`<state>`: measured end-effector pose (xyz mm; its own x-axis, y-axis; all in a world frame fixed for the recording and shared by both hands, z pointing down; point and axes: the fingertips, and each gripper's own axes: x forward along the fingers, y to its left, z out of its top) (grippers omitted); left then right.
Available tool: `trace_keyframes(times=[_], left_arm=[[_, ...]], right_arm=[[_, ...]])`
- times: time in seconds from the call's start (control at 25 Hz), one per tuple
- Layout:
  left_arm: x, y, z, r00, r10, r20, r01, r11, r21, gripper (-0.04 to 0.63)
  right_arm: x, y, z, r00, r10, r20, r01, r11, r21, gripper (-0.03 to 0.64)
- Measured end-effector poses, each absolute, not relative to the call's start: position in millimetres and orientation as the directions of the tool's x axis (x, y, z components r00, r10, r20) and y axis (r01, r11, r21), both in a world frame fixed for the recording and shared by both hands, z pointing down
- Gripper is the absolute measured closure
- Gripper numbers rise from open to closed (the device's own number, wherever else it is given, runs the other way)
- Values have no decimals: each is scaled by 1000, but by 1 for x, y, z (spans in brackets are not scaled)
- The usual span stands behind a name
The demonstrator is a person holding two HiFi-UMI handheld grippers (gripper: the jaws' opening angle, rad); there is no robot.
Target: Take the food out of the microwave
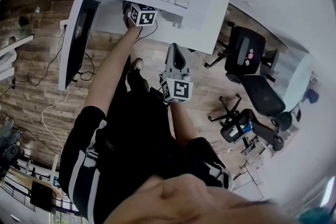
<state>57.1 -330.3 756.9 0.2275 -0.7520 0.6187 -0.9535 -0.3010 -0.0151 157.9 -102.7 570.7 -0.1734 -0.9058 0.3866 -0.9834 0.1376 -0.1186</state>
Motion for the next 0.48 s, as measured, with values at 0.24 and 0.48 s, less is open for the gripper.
trace_keyframes(times=[0.24, 0.48], left_arm=[[54, -326, 756, 256, -758, 600, -942, -336, -24, 258], [42, -315, 749, 283, -763, 581, -930, -367, -29, 259]], right_arm=[[161, -102, 571, -167, -911, 378, -985, 135, -112, 586], [157, -102, 570, -175, -909, 379, -982, 137, -127, 586]])
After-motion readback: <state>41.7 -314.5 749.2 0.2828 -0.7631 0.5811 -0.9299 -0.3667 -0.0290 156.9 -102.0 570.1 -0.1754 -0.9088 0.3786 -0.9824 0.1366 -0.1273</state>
